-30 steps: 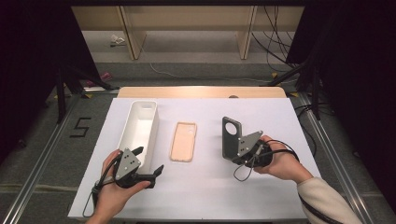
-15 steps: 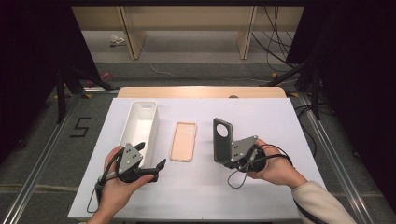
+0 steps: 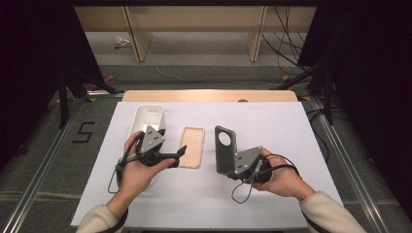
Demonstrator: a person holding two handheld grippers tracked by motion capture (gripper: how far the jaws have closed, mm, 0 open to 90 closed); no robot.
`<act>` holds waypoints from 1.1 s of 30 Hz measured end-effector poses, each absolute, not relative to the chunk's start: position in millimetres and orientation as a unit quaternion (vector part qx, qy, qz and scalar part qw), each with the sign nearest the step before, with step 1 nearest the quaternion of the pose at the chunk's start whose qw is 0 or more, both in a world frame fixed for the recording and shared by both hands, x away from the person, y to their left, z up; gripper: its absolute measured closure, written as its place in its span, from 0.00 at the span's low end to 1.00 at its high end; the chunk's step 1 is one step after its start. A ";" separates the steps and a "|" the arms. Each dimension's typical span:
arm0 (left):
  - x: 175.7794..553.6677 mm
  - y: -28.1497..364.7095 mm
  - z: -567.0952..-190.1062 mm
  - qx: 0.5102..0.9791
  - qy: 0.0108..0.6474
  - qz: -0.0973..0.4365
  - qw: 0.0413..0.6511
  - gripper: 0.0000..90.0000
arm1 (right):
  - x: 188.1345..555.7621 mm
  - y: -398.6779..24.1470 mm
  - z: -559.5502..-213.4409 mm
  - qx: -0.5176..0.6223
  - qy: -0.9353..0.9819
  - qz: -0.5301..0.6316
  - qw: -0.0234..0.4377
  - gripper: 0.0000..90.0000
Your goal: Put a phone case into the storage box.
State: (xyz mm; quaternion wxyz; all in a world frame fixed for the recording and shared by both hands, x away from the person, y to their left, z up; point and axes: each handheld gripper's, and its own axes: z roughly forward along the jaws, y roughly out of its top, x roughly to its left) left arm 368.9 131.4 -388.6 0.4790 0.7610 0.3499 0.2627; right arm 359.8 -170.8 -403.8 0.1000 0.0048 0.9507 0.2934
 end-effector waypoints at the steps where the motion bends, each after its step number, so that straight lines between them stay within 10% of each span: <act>1: 368.9 131.4 -388.6 0.761 0.350 0.263 0.479 0.14 | 359.8 -170.8 -403.8 0.005 0.951 0.293 0.100 0.99; 33: 435.9 55.2 -388.0 0.797 0.380 0.143 0.447 0.24 | 360.9 -156.4 -407.8 0.007 0.947 0.303 0.107 0.99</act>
